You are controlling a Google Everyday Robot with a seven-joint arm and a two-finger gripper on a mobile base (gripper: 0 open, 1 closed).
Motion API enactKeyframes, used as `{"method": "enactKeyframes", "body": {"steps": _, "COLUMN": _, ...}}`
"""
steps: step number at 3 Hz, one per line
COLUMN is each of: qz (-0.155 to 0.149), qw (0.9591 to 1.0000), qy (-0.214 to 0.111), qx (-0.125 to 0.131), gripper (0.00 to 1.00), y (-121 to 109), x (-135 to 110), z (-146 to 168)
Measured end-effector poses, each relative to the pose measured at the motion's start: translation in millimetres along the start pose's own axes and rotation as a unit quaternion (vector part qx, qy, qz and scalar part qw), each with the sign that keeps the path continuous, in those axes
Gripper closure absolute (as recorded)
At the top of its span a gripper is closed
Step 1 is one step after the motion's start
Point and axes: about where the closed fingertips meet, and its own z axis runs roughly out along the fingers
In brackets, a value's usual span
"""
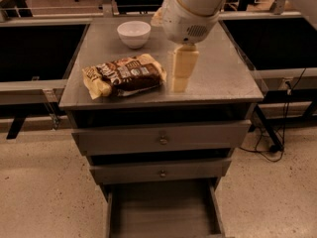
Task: Place brown chip bag into bottom drawer
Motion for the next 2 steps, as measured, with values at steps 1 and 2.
{"method": "enactKeyframes", "body": {"steps": 1, "qz": -0.030, "qw": 0.9981, "qy": -0.053, "qx": 0.009, "gripper": 0.00, "y": -44.9, "x": -18.8, "z": 40.6}}
{"method": "enactKeyframes", "body": {"steps": 2, "qz": -0.023, "qw": 0.9968, "qy": -0.075, "qx": 0.017, "gripper": 0.00, "y": -78.2, "x": -25.0, "z": 88.9}}
